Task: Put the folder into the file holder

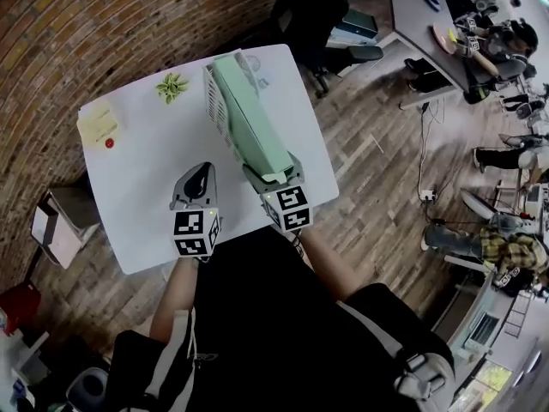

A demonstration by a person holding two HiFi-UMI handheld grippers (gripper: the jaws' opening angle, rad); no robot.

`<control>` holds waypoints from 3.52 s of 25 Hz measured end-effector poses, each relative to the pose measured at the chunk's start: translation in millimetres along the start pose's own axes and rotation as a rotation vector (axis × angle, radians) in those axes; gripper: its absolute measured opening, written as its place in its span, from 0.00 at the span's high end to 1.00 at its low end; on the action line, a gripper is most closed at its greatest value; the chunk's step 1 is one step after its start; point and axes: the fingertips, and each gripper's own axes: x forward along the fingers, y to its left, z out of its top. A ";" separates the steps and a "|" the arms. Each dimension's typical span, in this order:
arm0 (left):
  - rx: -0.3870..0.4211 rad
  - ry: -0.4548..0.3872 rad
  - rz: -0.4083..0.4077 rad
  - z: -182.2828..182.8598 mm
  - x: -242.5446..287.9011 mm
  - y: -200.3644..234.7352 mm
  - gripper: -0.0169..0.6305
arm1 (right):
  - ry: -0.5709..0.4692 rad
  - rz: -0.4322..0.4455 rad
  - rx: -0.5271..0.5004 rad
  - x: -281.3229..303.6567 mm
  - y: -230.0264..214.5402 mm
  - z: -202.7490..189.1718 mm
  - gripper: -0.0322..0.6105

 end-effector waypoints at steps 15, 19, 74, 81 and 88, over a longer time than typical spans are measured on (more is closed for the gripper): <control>0.059 0.022 0.035 -42.3 -40.5 -74.8 0.94 | -0.047 0.032 0.021 -92.2 -3.4 -49.8 0.40; 0.044 0.026 0.062 -67.0 -57.0 -121.9 0.94 | -0.046 0.032 0.014 -139.0 -13.9 -74.3 0.64; 0.204 -0.465 0.113 100.2 -251.2 -160.8 0.94 | -0.547 -0.105 -0.132 -314.7 71.2 112.8 0.94; 0.205 -0.458 0.111 96.1 -245.0 -159.3 0.94 | -0.536 -0.091 -0.114 -315.6 69.6 108.0 0.94; 0.193 -0.456 0.107 93.1 -241.4 -161.2 0.94 | -0.521 -0.097 -0.111 -315.6 65.8 103.7 0.94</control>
